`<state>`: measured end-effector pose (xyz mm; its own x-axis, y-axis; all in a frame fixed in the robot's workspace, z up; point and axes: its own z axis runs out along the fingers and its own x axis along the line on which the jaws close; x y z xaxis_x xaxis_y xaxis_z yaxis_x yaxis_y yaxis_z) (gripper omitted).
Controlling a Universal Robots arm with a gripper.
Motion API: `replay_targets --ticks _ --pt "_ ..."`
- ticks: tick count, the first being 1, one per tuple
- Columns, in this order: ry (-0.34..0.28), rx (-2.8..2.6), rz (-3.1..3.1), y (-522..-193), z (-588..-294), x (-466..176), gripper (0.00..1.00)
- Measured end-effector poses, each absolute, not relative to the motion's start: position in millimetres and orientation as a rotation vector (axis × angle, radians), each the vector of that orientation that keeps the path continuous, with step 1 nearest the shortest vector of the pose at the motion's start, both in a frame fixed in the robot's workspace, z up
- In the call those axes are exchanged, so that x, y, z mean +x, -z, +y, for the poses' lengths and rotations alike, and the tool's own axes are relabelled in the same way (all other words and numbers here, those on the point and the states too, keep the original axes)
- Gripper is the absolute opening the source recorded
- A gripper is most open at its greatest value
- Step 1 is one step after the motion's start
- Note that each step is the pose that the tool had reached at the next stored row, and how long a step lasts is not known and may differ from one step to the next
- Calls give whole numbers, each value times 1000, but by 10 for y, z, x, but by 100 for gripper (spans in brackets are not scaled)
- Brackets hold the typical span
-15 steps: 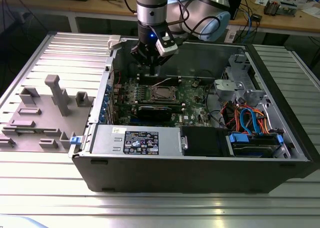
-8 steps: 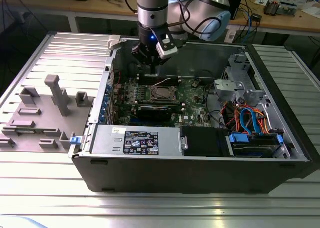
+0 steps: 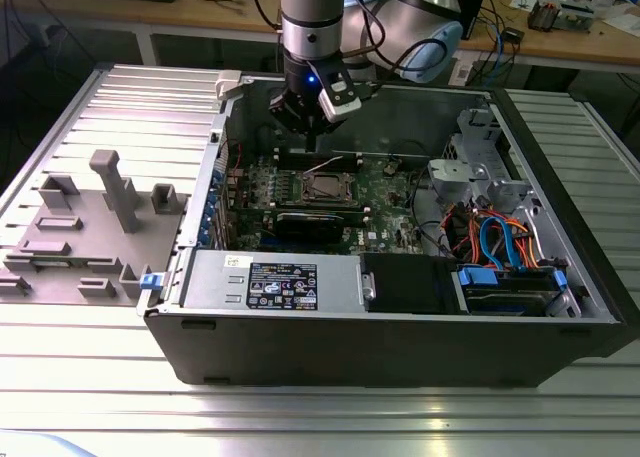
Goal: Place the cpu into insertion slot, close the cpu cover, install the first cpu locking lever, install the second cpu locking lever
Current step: 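Install the first cpu locking lever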
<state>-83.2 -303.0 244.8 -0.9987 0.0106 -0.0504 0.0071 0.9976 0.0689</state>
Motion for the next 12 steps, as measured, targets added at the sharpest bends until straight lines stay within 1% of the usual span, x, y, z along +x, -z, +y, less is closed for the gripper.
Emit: replay_targets --ticks 12 --pt "-106 32 3093 -2316 -3031 -654 11"
